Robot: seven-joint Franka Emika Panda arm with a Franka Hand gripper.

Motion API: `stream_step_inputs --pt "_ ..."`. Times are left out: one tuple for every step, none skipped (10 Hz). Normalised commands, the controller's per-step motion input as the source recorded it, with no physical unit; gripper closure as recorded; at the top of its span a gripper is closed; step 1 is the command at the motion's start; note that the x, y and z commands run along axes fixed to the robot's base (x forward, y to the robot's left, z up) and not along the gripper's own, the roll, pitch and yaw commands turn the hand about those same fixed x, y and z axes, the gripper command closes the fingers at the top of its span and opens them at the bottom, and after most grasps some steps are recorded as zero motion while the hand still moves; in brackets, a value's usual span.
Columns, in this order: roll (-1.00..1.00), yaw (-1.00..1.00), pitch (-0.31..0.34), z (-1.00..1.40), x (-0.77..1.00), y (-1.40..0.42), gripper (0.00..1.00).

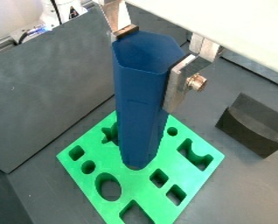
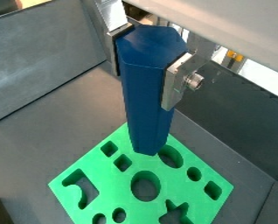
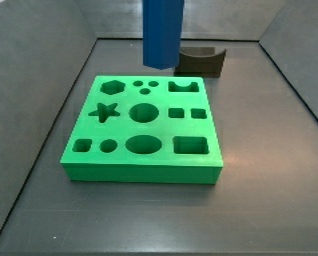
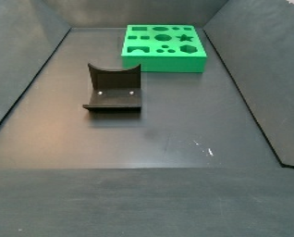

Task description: Insert the hexagon object.

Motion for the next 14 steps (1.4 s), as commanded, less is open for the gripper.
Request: stream_step_inputs --pt "0.28 0.06 0.074 -0.52 -0.33 0.21 1.00" --pt "0.22 0.03 0.004 -0.66 -0.57 0.58 1.00" --pt "0.19 0.00 0.000 -0.69 -0.61 0.70 1.00" --pt "0.18 0.00 0.000 -0.68 -0.61 0.71 1.00" --pt "0.12 0.00 0.020 -0.49 -0.61 0.76 1.00" --pt "0.16 0.00 0.000 -0.27 -0.55 0.39 1.00" --pt "0.18 0.00 0.083 -0.15 -0.24 0.17 1.00" --pt "0.12 0.00 0.000 -0.29 -0.44 0.21 1.00" --pt "0.02 -0.05 0.000 -0.31 -0.27 0.21 1.00" --pt "0.06 0.00 0.003 -0.27 -0.12 0.24 1.00" --pt "0.00 -0.03 0.013 -0.26 -0.01 0.24 1.00" --pt "-0.05 -0.07 0.000 -0.29 0.00 0.21 1.00" --pt "-0.05 -0.07 0.000 -0.33 0.00 0.15 1.00" --pt "-0.07 -0.10 -0.059 -0.36 0.00 0.00 1.00"
